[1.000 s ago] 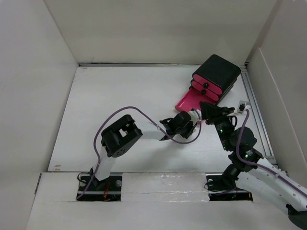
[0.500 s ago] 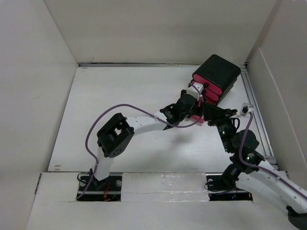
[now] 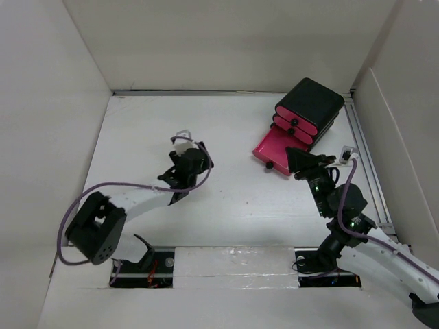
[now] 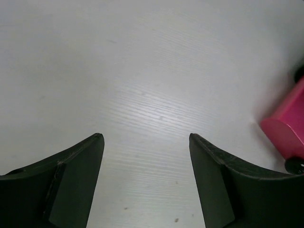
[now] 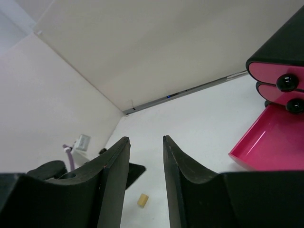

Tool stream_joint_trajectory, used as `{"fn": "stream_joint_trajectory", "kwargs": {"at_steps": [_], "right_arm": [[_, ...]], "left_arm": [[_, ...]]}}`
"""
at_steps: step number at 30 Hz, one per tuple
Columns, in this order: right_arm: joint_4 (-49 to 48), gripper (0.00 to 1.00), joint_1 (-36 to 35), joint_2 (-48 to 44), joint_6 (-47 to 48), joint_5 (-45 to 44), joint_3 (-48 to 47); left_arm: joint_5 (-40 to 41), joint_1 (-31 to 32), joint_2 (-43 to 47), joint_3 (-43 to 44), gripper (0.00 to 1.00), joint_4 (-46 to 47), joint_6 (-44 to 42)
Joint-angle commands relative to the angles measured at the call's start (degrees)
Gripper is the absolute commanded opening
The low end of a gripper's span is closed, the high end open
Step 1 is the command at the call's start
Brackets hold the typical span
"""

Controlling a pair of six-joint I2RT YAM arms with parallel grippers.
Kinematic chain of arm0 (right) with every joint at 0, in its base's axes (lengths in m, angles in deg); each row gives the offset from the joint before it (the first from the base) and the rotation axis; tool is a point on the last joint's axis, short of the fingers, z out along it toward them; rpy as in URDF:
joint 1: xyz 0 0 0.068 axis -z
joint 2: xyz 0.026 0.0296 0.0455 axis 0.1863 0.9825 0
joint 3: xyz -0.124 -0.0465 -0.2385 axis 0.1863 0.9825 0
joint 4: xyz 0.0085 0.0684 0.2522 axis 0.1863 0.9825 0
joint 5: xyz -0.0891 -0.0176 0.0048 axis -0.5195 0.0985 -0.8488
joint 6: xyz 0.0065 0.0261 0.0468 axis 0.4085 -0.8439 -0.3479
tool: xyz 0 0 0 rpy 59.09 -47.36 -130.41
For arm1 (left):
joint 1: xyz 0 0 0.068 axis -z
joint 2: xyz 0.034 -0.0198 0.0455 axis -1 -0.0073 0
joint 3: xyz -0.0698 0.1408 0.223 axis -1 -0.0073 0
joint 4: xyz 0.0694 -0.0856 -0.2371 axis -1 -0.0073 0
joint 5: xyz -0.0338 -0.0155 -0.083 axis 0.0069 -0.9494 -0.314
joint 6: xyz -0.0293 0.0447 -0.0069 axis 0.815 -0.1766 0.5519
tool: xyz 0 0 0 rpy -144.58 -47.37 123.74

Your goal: Organize the desk

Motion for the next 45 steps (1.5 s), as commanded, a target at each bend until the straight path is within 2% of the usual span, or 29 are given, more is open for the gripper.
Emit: {"fn": "stream_joint_trajectory", "kwargs": {"at_steps": [1, 3, 7, 15, 21, 29, 34, 35, 36, 40, 43, 45], "right_arm": [[-2.3, 0.4, 0.3, 0.4, -0.3, 1.0, -0.9], [-2.5, 0.4, 0.3, 1.4, -0.4, 0.6, -0.9], [-2.3, 0.4, 0.3, 1.8, -0.4, 1.7, -1.3], [-2.2, 0.4, 0.3, 1.9, -0.2, 1.4, -1.3], [-2.1, 0.4, 0.3, 2.4, -0.2, 1.3, -1.5], [-2.2, 0.4, 0.3, 2.5, -0.4, 1.2, -1.5], [-2.2, 0.4, 0.3, 2.0, -0.5, 1.3, -1.4], [-2.2, 0.4, 0.3, 2.1, -0.5, 1.4, -1.4], [-1.8, 0.4, 0.3, 2.1, -0.5, 1.6, -1.7], [-2.0, 0.4, 0.3, 1.7, -0.6, 1.4, -1.4], [-1.8, 0.4, 0.3, 1.2, -0.7, 1.7, -1.5], [-2.2, 0.4, 0.3, 1.2, -0.7, 1.4, -1.1]], "left_arm": [[0.4, -4.6, 6.6, -7.2, 0.68, -1.8, 7.5], [-2.3, -8.4, 8.5, -9.3, 0.68, -2.5, 8.2], [-4.8, -10.4, 7.1, -10.8, 0.67, -2.5, 6.2], [-7.2, -10.4, -2.6, -6.6, 0.6, -2.5, 1.9], [-6.7, -7.6, -4.9, -3.9, 0.53, -5.0, -0.9], [-6.9, -7.6, -7.5, -0.2, 0.36, -13.6, -3.5], [-7.1, -7.6, -7.1, 0.0, 0.14, -14.6, -3.1], [-7.1, -7.6, -7.3, 0.0, 0.04, -14.7, -2.9], [-7.8, -7.6, -6.9, 0.0, 0.0, -14.4, -2.4], [-11.6, -7.6, -4.3, 0.0, 0.0, -11.2, -2.0], [-16.3, -5.4, -1.3, 1.3, 0.0, -6.7, -1.8], [-18.6, -2.0, -2.8, 4.2, 0.0, -5.5, -1.5]]}}
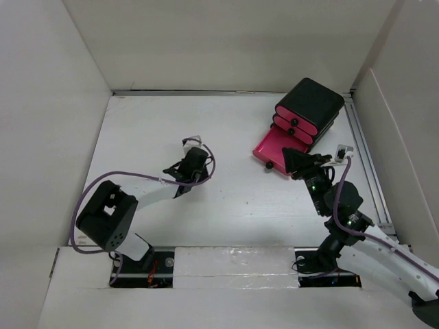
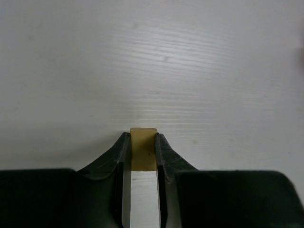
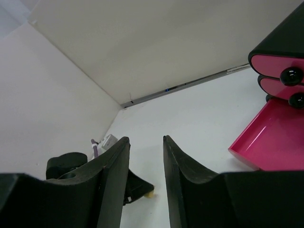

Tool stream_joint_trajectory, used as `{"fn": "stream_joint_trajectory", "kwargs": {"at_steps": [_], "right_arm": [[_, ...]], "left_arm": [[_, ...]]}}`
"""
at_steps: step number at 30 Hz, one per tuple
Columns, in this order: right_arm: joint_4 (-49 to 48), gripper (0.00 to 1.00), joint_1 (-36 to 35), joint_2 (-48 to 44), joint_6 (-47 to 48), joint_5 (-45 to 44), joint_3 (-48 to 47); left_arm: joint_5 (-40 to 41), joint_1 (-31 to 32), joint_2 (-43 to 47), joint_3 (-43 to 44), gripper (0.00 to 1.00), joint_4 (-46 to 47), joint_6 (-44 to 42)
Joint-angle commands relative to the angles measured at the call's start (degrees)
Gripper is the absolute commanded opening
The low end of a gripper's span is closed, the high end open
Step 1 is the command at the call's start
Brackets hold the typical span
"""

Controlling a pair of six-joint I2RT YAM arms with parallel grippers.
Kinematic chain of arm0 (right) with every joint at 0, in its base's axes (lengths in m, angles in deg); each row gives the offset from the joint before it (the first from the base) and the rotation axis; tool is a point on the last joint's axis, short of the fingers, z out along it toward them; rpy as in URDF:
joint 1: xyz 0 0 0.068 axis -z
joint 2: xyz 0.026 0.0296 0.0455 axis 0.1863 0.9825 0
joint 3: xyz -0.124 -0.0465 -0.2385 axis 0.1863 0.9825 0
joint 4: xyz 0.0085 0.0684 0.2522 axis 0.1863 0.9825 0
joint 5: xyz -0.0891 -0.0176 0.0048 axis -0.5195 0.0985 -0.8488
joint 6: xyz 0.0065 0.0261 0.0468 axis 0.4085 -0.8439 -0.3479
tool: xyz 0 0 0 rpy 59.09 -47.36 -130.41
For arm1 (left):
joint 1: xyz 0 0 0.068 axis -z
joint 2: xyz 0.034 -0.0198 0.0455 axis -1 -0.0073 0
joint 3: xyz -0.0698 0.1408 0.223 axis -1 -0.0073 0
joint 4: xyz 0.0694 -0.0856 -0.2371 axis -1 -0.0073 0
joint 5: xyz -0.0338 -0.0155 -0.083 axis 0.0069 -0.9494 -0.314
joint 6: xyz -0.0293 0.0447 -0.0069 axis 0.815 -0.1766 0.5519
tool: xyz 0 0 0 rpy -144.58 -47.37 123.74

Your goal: Organize the desk

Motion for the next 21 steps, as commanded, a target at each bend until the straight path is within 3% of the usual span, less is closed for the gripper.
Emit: {"fn": "stream_joint_trajectory", "kwargs": {"at_steps": [1, 6, 7, 9, 13, 14, 16, 17, 19, 21], "right_arm": [[-2.2, 0.4, 0.3, -0.6, -0.6, 0.3, -1.1], [-1.9, 0.4, 0.3, -1.2, -0.7, 0.5, -1.1], [-1.7, 0.4, 0.3, -1.6, -0.6, 0.1, -1.1], [-1.4, 0.4, 0.3, -2.0, -0.5, 0.3, -1.1], [-1.7, 0.4, 0.3, -3.2, -0.4, -0.8, -0.5], [-1.6, 0.4, 0.3, -3.2, -0.4, -0.6, -0.6], [-1.2, 0.4, 0.3, -3.2, -0.3, -0.3, -1.0], [-1.1, 0.4, 0.3, -3.3, -0.4, -0.6, -1.0], [-1.5, 0.4, 0.3, -3.1, -0.4, -0.9, -0.7], [-1.6, 0.4, 0.3, -2.8, -0.4, -0.3, -0.9]], "left_arm": [[-5.2, 4.8, 0.6, 8.2, 0.0, 5.4, 0.3], [-7.7, 12.0, -12.9, 23.6, 0.0, 6.2, -2.0], [-8.9, 12.8, -19.0, 31.7, 0.0, 6.9, -2.7], [-9.2, 12.9, -21.1, 34.4, 0.0, 6.7, -2.9], [-13.5, 12.9, -30.7, 51.6, 0.0, 4.4, -3.0], [-15.5, 12.9, -33.7, 54.0, 0.19, 3.7, -3.1], [-15.5, 12.9, -35.7, 58.2, 0.41, 1.2, -3.0], [-17.3, 12.9, -36.3, 58.2, 0.58, 1.2, -3.3], [-17.2, 12.9, -35.8, 55.7, 0.65, 2.0, -3.8], [-16.4, 12.9, -32.6, 51.6, 0.63, 5.4, -4.5]]}}
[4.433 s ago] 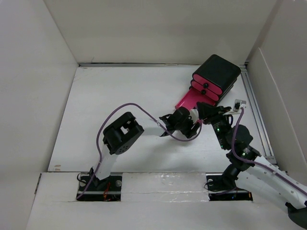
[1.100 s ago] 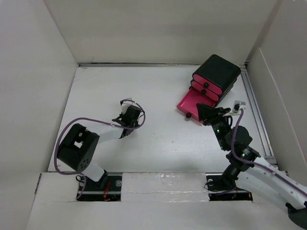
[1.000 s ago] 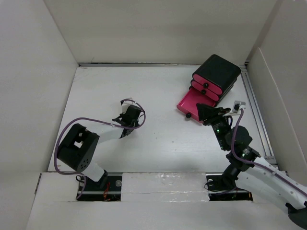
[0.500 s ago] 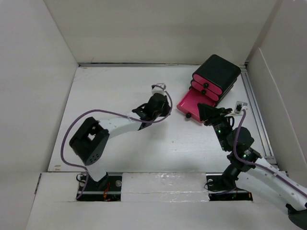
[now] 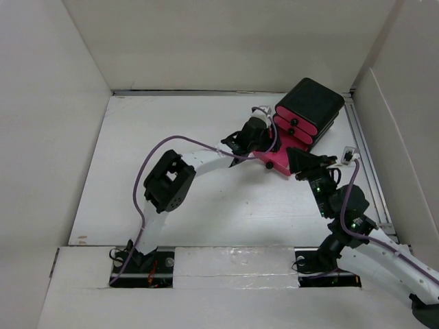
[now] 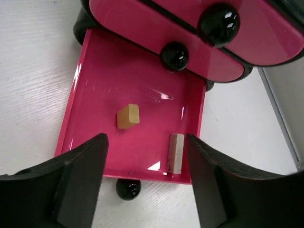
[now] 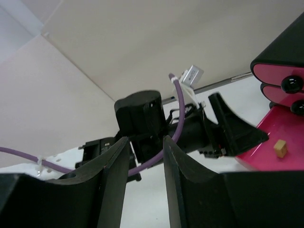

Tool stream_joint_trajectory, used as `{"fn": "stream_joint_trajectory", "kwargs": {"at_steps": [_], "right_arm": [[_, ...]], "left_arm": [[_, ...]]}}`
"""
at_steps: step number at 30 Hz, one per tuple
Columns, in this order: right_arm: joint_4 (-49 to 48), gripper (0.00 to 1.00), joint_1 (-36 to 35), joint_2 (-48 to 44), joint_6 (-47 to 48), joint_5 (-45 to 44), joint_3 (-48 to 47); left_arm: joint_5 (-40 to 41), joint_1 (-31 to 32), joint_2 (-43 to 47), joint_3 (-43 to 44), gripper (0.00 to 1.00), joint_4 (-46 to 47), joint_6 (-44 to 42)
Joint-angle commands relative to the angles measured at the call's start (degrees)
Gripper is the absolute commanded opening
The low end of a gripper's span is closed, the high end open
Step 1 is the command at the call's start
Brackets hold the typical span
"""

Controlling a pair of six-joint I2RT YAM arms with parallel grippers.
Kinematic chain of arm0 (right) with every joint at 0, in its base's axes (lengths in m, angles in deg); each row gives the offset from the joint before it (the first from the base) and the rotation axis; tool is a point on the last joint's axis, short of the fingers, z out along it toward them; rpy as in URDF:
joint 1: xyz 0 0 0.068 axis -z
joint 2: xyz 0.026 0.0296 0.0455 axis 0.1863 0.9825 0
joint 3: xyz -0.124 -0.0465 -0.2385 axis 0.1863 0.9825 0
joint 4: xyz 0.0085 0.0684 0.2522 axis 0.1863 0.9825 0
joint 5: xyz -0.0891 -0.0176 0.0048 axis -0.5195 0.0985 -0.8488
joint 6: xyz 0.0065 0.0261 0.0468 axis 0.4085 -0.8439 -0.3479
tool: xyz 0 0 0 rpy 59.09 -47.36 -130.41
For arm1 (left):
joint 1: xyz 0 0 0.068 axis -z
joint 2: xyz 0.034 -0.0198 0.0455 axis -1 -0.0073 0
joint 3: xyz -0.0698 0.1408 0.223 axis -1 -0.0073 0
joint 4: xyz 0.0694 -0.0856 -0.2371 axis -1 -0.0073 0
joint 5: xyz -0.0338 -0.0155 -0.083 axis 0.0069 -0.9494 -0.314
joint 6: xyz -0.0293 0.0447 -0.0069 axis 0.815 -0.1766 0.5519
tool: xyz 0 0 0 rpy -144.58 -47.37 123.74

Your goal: Organize the desk

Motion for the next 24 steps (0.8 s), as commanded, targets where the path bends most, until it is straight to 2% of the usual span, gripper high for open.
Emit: {"fn": "stream_joint_trajectory", "kwargs": {"at_steps": [1, 2, 5, 7, 9, 12, 24], "right_arm": [[-1.7, 0.4, 0.3, 0.3, -0.4, 0.3, -1.0], [-1.8, 0.4, 0.3, 0.4, -0.4, 0.1, -0.9], [-2.4, 0.4, 0.3, 1.6, -0.5, 0.3, -0.8], [-2.2, 0.4, 0.3, 2.4, -0.5, 0.7, -1.1], [-2.7, 0.4, 0.3, 2.9, -0.6, 0.3, -1.0], [-2.3, 0.4, 0.3, 3.7, -0.5, 0.8, -1.4], [-2.3, 0.4, 0.3, 3.2, -0.2, 1.0, -1.3]], "left_arm": [[-1.2, -0.2, 6.0, -8.2, 0.6, 3.9, -1.7], [1.5, -0.2, 9.0, -11.0, 0.54, 4.9, -1.7], [3.0, 0.4, 14.4, -21.4, 0.41, 9.1, -1.6], [3.0, 1.1, 15.9, -26.9, 0.38, 12.1, -1.5], [2.5, 2.5, 15.9, -28.2, 0.35, 12.0, -2.3], [2.0, 3.2, 13.5, -28.2, 0.35, 11.8, -3.5], [3.9, 4.2, 2.1, -17.4, 0.32, 7.9, -5.0]]}}
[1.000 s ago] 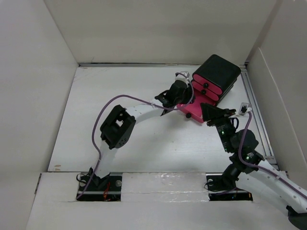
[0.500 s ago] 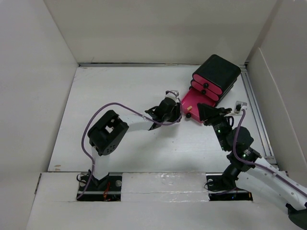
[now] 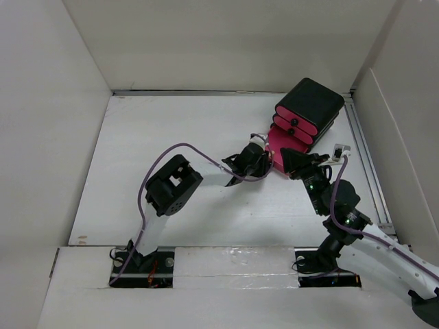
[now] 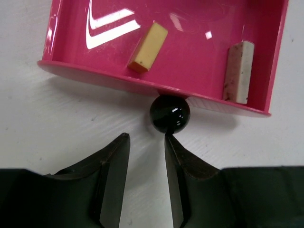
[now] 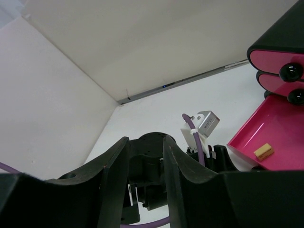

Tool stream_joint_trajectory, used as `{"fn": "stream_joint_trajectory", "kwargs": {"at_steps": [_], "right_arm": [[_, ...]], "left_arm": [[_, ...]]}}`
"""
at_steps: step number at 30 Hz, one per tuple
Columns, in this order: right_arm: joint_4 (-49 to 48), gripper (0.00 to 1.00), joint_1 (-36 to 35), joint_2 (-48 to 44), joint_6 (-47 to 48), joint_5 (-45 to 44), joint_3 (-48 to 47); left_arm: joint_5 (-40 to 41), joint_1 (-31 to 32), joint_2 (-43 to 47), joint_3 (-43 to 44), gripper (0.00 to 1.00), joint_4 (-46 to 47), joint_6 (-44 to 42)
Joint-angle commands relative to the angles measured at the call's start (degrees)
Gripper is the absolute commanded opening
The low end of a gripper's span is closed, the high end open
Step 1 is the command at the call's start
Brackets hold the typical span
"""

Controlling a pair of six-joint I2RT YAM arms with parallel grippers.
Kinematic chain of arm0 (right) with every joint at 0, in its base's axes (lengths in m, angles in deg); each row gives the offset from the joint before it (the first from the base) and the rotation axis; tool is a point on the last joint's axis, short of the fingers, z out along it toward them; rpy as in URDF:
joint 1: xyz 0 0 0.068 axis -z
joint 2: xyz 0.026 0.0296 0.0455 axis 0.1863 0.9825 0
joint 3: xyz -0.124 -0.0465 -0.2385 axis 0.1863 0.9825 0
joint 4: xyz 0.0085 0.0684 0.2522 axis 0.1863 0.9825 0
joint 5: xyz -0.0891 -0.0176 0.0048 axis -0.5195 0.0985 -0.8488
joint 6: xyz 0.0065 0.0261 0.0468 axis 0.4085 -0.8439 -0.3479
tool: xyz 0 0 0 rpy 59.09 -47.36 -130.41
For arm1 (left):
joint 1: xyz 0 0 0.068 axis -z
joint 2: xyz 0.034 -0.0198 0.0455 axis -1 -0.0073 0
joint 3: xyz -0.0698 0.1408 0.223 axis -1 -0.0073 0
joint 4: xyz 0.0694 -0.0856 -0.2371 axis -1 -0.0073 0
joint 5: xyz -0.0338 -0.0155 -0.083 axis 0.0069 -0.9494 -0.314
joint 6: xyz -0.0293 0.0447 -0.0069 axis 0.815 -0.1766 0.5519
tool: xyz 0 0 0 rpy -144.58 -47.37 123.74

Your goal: Organize the desk

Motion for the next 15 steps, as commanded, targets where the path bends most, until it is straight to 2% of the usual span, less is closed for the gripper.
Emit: {"fn": "stream_joint_trajectory", "kwargs": {"at_steps": [1, 7, 15], "right_arm": [[-2.4, 0.4, 0.3, -0.8, -0.3, 0.6, -1.2], [-2.6, 0.4, 0.3, -0.2, -0.3, 0.7, -1.2], [-2.1, 0.4, 0.3, -0.5, -0.3, 1.0, -1.6]], "left_arm": [[1.9, 0.4, -1.3, 3.9, 0.32, -0.8, -1.4], [0.7, 0.4, -3.1, 5.2, 0.34, -0.3, -1.9], [0.8, 0.4, -3.9, 7.5, 0.3, 0.5, -1.9]]}}
